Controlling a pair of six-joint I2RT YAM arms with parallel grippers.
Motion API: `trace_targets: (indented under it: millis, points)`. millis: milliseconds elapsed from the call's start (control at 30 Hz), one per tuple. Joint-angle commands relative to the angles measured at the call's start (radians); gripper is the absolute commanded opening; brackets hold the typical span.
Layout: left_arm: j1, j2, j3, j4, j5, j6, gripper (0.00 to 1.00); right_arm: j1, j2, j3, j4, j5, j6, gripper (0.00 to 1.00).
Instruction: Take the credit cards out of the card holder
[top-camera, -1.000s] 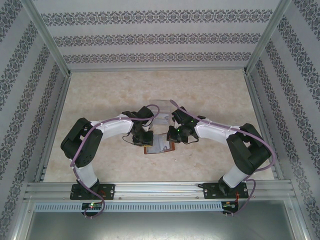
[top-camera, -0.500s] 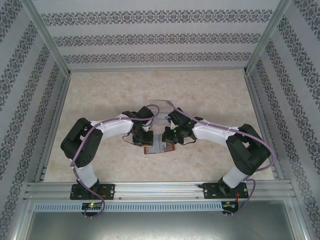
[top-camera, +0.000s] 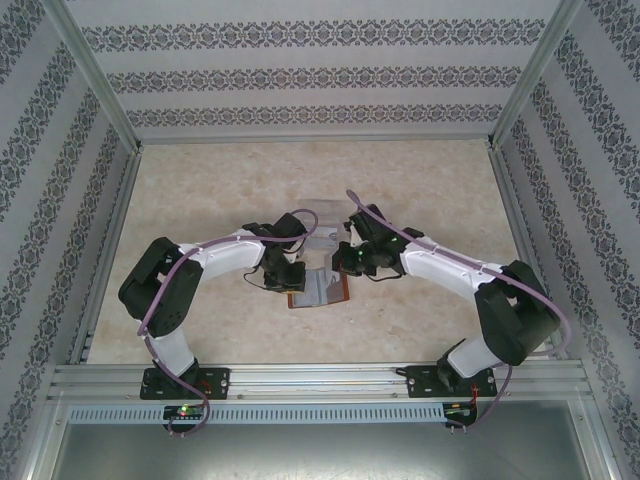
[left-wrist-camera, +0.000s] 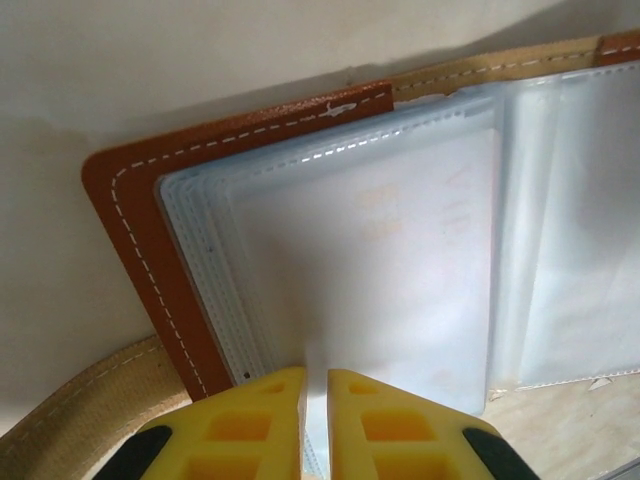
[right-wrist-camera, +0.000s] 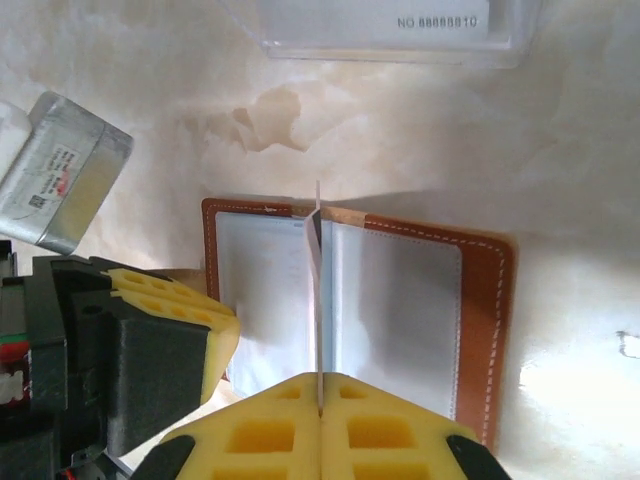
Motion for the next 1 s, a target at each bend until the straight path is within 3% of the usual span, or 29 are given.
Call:
trace_targets:
  millis: [0,467,767,967]
  points:
    - [-0.010,-0.031,0.019,-0.023,-0.030,0.019,0.16,-0.018,-0.016,0.058,-0.086,-0.043,-0.215,0.07]
    - [0.009,-0.165,-0.049,0.000,-0.110,0.001,0.17,-0.066,0.178,0.386,-0.419,0.014,-1.063,0.06]
    - [0.041,-0.237,-0.126,-0.015,-0.147,-0.025,0.17,-0.084,0.402,0.693,-0.646,0.024,-1.343,0.07]
    - [0.047,-0.264,-0.158,-0.018,-0.155,-0.031,0.17,-0.086,0.505,0.850,-0.725,0.107,-1.455,0.06]
